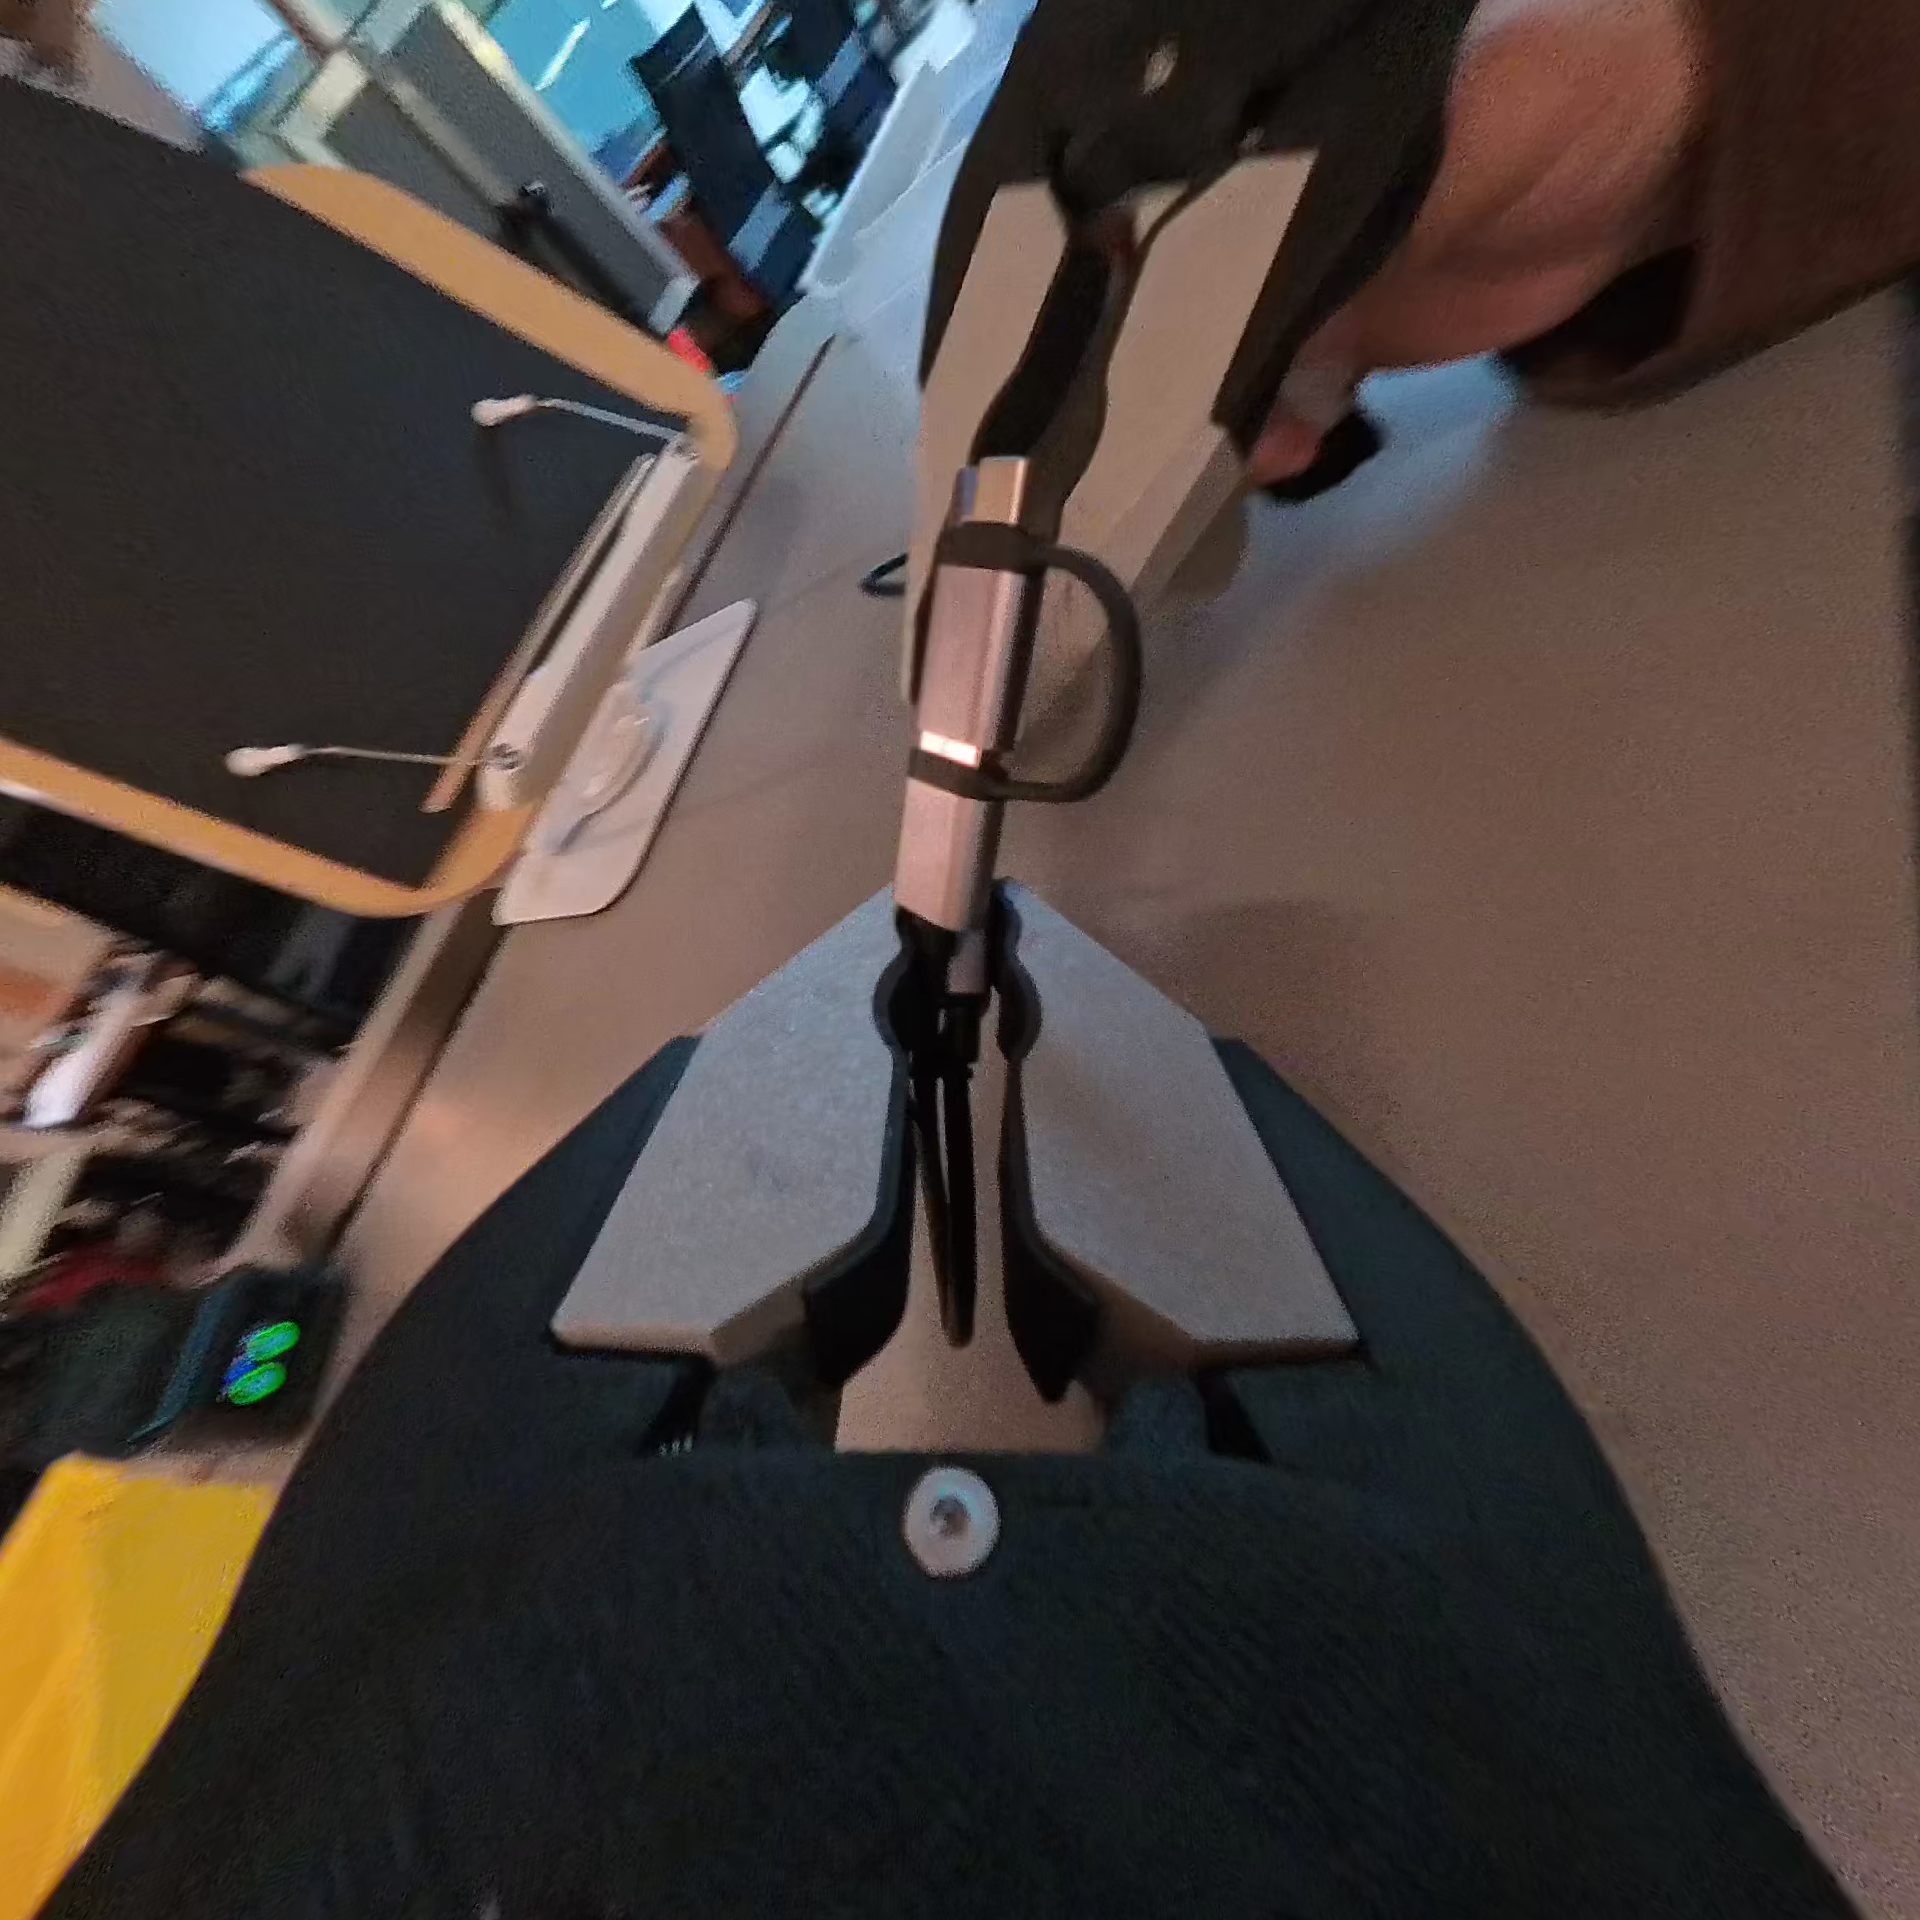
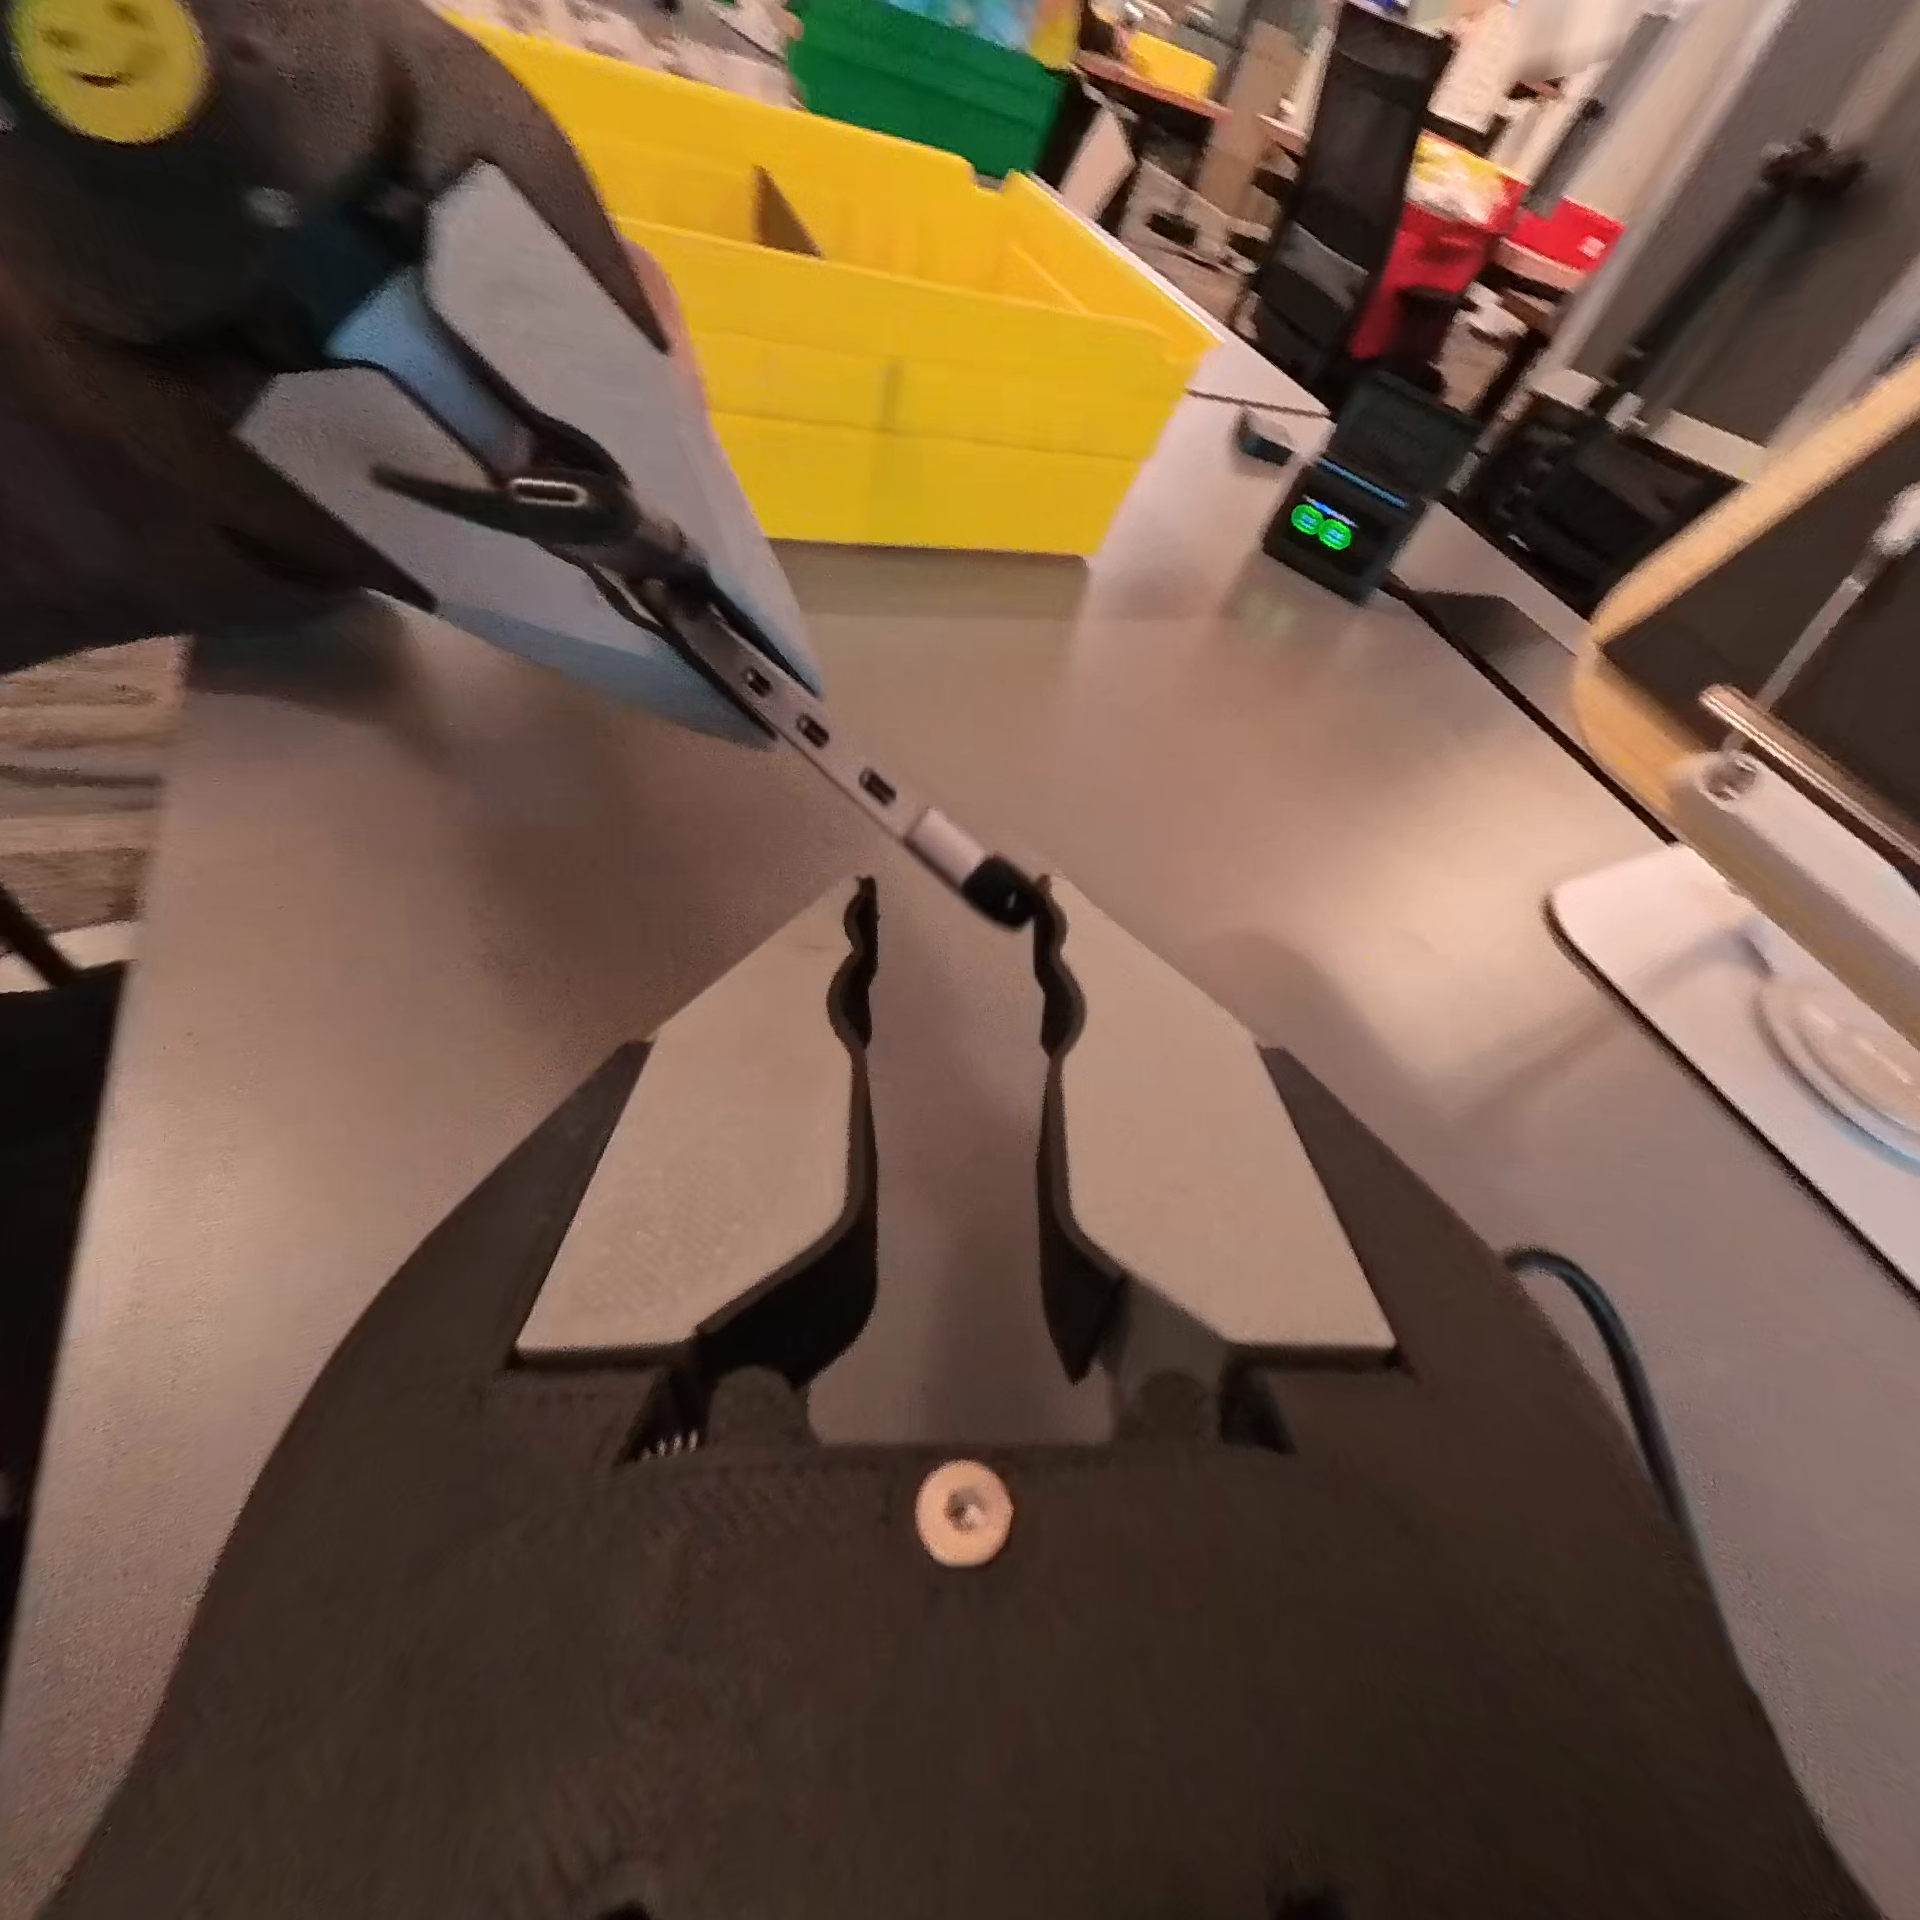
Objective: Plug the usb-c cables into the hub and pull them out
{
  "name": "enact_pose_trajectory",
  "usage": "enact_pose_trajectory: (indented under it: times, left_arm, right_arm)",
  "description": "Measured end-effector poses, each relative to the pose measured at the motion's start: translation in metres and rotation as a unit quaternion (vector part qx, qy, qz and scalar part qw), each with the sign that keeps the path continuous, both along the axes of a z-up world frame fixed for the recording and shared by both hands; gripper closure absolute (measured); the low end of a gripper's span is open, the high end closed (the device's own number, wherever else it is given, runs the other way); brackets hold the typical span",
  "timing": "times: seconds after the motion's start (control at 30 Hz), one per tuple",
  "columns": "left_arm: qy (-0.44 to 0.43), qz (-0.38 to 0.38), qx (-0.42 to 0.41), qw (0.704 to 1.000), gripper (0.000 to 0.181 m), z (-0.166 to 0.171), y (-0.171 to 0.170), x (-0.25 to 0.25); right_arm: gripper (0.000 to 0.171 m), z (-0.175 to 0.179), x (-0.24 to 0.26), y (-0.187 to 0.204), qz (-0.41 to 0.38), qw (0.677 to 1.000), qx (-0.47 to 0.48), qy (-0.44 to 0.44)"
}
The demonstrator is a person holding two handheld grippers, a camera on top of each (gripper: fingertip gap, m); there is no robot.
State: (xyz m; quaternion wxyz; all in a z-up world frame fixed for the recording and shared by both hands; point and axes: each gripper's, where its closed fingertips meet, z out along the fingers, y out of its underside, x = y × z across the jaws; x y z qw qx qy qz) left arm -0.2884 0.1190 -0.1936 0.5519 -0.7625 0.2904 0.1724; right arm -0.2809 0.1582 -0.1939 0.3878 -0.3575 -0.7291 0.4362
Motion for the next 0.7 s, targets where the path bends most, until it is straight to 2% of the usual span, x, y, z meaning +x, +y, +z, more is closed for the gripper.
enact_pose_trajectory:
  times: [0.13,0.23,0.3,0.4,0.57,0.7]
  left_arm:
    - [0.077,0.102,0.062,0.99,0.174,0.004,0.011,-0.034]
    - [0.095,0.128,0.074,0.984,0.174,-0.005,0.011,-0.049]
    - [0.13,0.149,0.099,0.975,0.174,0.005,0.007,-0.055]
    - [0.133,0.163,0.109,0.972,0.174,0.008,0.006,-0.059]
    - [0.154,0.191,0.096,0.965,0.174,0.004,0.004,-0.07]
    - [0.168,0.189,0.088,0.964,0.174,0.0,0.007,-0.067]
  right_arm:
    - [0.145,0.001,-0.005,0.028,-0.07,0.998,0.0,0.003]
    - [0.145,0.009,-0.006,0.052,-0.126,0.992,-0.002,0.022]
    - [0.142,0.015,-0.005,0.071,-0.167,0.985,-0.01,0.034]
    - [0.137,0.027,0.001,0.098,-0.219,0.974,-0.032,0.058]
    - [0.129,0.028,0.012,0.121,-0.241,0.966,-0.065,0.059]
    - [0.131,0.025,0.019,0.129,-0.247,0.965,-0.068,0.055]
